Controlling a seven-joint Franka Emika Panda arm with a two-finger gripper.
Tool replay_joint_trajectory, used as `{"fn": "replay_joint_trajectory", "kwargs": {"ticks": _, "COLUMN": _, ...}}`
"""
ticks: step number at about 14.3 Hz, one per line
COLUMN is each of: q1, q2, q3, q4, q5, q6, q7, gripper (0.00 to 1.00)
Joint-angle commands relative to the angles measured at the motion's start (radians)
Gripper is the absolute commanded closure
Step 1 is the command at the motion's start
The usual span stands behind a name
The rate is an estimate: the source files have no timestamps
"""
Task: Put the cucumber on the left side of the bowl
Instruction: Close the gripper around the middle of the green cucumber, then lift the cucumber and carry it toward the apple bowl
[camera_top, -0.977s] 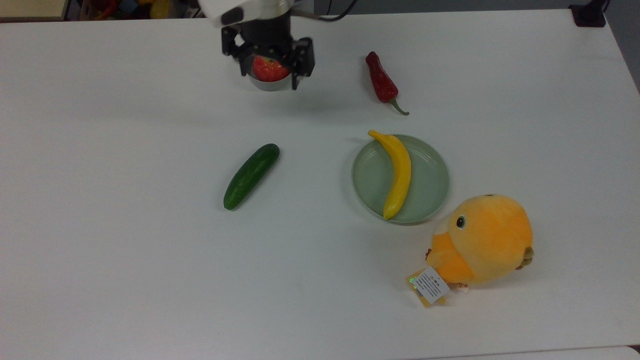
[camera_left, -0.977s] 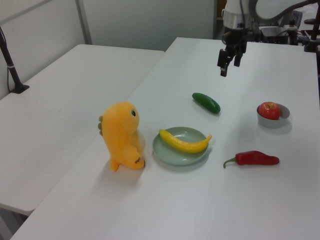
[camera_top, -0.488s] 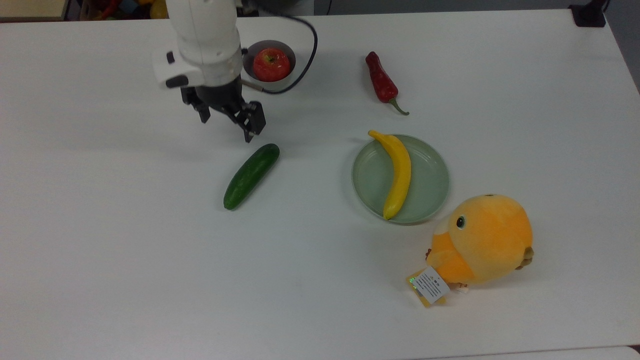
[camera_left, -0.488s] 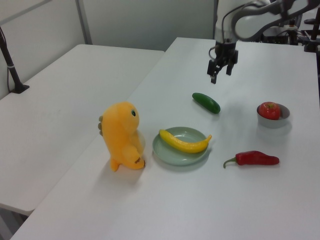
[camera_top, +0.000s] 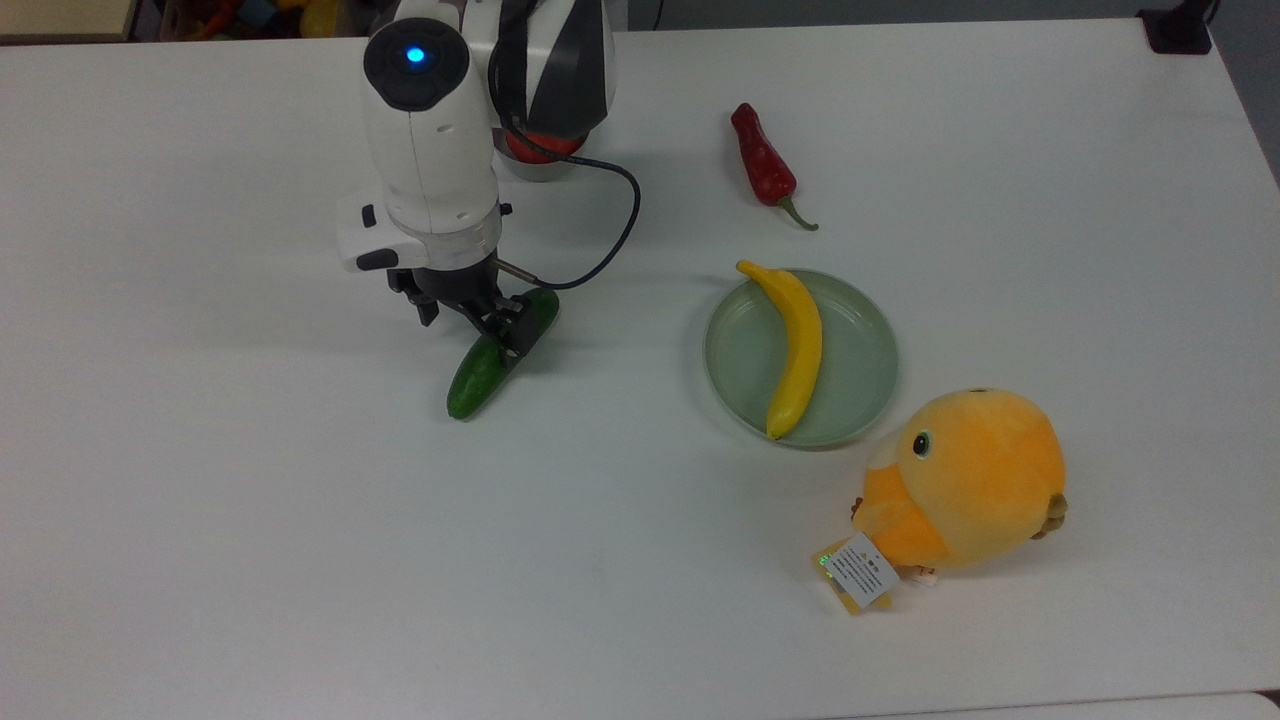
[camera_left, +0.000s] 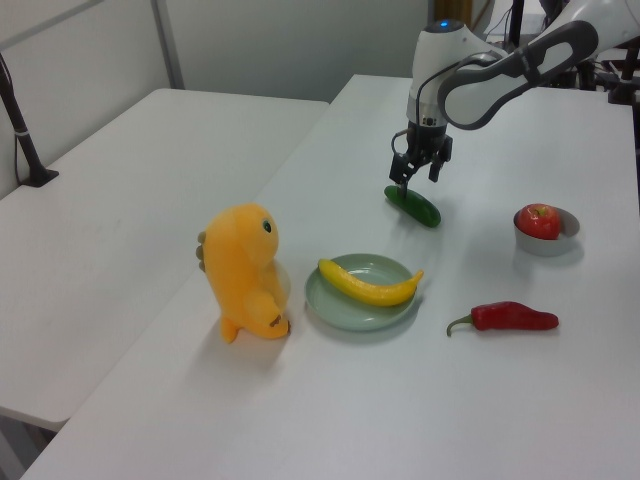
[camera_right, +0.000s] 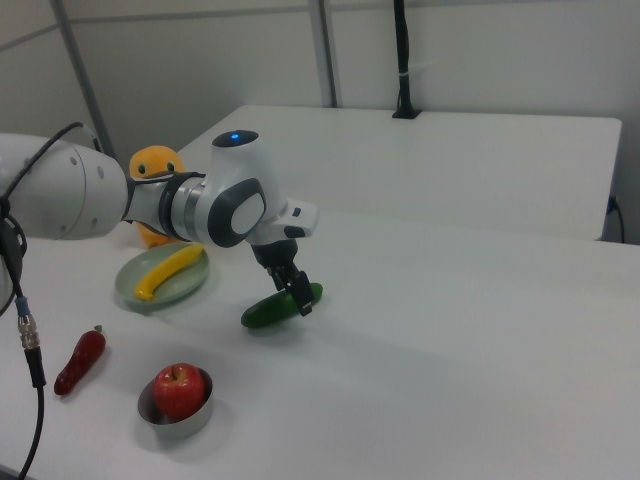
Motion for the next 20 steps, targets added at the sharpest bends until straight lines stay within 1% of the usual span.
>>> {"fn": "replay_joint_trajectory", "kwargs": {"ticks": 1, "q1": 0.014, "q2": 0.006, "q3": 0.015, "q4": -0.018, "q5": -0.015, "q6": 0.010, "q7": 0.087, "gripper": 0.00}}
{"fn": "replay_joint_trajectory", "kwargs": {"ticks": 2, "q1": 0.014, "q2": 0.018, "q3": 0.024, "q4": -0.018, "q5": -0.015, "q6": -0.001, "q7": 0.095, "gripper": 0.00}}
{"fn": "replay_joint_trajectory", "kwargs": {"ticks": 3, "q1": 0.014, "q2": 0.020, "q3": 0.032, "q4": -0.018, "q5": -0.014, "q6": -0.002, "q7": 0.107, "gripper": 0.11}}
{"fn": "replay_joint_trajectory", "kwargs": {"ticks": 4, "q1": 0.012, "q2": 0.020, "q3": 0.034, "q4": -0.018, "q5": -0.015, "q6": -0.002, "q7": 0.105, "gripper": 0.30}}
{"fn": "replay_joint_trajectory", "kwargs": {"ticks": 5, "q1": 0.011, "q2": 0.018, "q3": 0.034, "q4": -0.017, "q5": -0.015, "q6": -0.002, "q7": 0.101, "gripper": 0.39}}
{"fn": "replay_joint_trajectory", "kwargs": {"ticks": 7, "q1": 0.006, "q2": 0.017, "q3": 0.034, "q4": -0.015, "q5": -0.017, "q6": -0.001, "q7": 0.098, "gripper": 0.40}}
{"fn": "replay_joint_trajectory", "kwargs": {"ticks": 8, "q1": 0.003, "q2": 0.015, "q3": 0.034, "q4": -0.015, "q5": -0.017, "q6": -0.001, "q7": 0.095, "gripper": 0.48}}
{"fn": "replay_joint_trajectory", "kwargs": {"ticks": 11, "q1": 0.003, "q2": -0.011, "q3": 0.038, "q4": -0.018, "q5": -0.017, "q6": -0.004, "q7": 0.090, "gripper": 0.49}}
{"fn": "replay_joint_trajectory", "kwargs": {"ticks": 13, "q1": 0.005, "q2": -0.029, "q3": 0.050, "q4": -0.025, "q5": -0.015, "q6": -0.004, "q7": 0.085, "gripper": 0.49}}
{"fn": "replay_joint_trajectory", "kwargs": {"ticks": 14, "q1": 0.008, "q2": -0.029, "q3": 0.054, "q4": -0.026, "q5": -0.015, "q6": -0.004, "q7": 0.084, "gripper": 0.51}}
{"fn": "replay_joint_trajectory", "kwargs": {"ticks": 15, "q1": 0.008, "q2": -0.034, "q3": 0.054, "q4": -0.026, "q5": -0.015, "q6": -0.010, "q7": 0.084, "gripper": 0.51}}
{"fn": "replay_joint_trajectory", "kwargs": {"ticks": 16, "q1": 0.011, "q2": -0.060, "q3": 0.054, "q4": -0.026, "q5": -0.015, "q6": -0.045, "q7": 0.081, "gripper": 0.51}}
{"fn": "replay_joint_trajectory", "kwargs": {"ticks": 19, "q1": 0.069, "q2": -0.115, "q3": 0.058, "q4": -0.049, "q5": -0.010, "q6": -0.122, "q7": 0.078, "gripper": 0.50}}
{"fn": "replay_joint_trajectory", "kwargs": {"ticks": 20, "q1": 0.092, "q2": -0.143, "q3": 0.058, "q4": -0.078, "q5": -0.010, "q6": -0.139, "q7": 0.078, "gripper": 0.50}}
